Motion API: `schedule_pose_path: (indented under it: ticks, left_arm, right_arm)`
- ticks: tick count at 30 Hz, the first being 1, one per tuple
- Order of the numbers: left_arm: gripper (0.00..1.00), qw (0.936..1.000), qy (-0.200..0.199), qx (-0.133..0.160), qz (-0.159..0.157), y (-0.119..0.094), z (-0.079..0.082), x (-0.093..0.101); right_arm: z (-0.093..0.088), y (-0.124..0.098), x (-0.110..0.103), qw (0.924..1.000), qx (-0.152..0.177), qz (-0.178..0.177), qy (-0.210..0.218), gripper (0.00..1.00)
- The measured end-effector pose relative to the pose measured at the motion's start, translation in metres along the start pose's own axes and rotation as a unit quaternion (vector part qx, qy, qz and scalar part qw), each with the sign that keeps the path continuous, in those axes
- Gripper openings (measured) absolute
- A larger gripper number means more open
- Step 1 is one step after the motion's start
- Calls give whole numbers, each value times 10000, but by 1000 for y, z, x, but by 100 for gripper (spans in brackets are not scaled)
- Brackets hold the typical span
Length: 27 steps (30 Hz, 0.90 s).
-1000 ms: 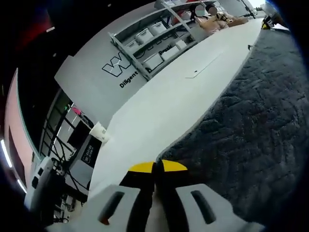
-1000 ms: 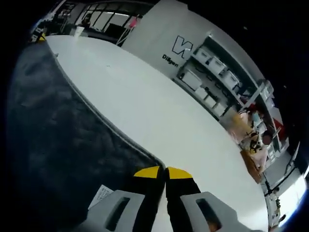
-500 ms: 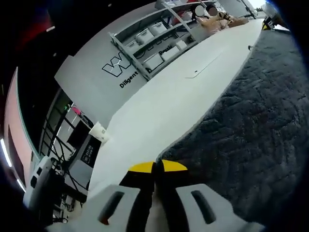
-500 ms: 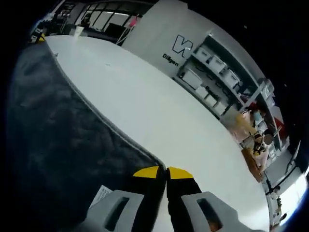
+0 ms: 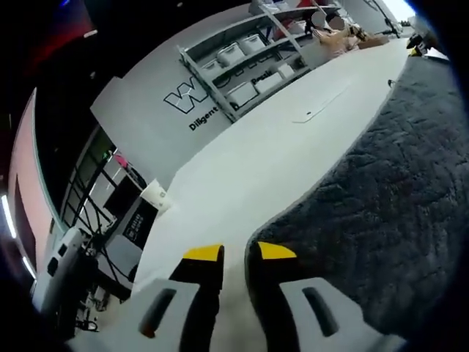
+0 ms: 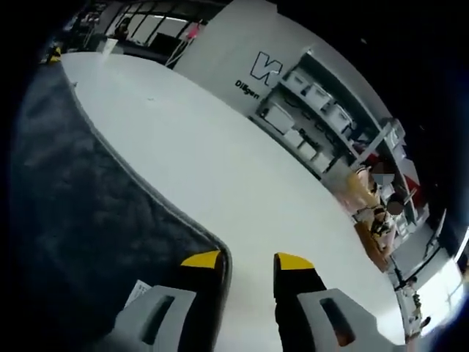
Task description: Open the folded towel by lifting each exposed corner and separating the folded layers until the towel lies flat within the target outline without major curled edges
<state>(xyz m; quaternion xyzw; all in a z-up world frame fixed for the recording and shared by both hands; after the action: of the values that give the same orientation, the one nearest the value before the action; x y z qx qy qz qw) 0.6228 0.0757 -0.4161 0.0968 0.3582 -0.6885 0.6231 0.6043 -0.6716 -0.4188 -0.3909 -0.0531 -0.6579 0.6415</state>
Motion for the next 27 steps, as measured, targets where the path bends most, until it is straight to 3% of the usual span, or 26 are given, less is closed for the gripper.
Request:
schedule_pose_path:
  ticks: [4,12,15,18,23,27]
  left_arm:
    - [27,9999,-84,-26,78,-3,1,-5]
    - [40,9956,-927,-69,124,-7,-8,-17]
    - [44,9953,-960,-63,118,-7,-8,-17]
    - [46,9888,-1492,-90,17,-11,-10,-18]
    - [58,9802,-1977,-3,-138,-16,-4,-15]
    - [68,9746,-2224,85,-257,-21,2,-11]
  right_arm:
    - [-2,-2,8,9997,-24,-150,203,38]
    - [-7,-11,22,9970,-121,-418,636,59]
    - [-8,-11,23,9968,-129,-432,659,63]
    - [-9,-19,29,9941,-128,-469,973,68]
    - [-13,-25,35,9905,-218,-523,1251,82]
    - [-18,-30,38,9870,-301,-533,1487,87]
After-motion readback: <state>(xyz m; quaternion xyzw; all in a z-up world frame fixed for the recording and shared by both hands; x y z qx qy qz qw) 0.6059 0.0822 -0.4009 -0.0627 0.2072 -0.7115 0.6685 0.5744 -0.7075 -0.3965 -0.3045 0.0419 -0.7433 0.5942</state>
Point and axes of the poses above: the point that each gripper's makers call its tool centre point, and the gripper's own axes: y roughly forward along the fingers, x roughly to its right, z roughly out of its top, the point moved 1 cm from there along -y, roughly backward along the fingers
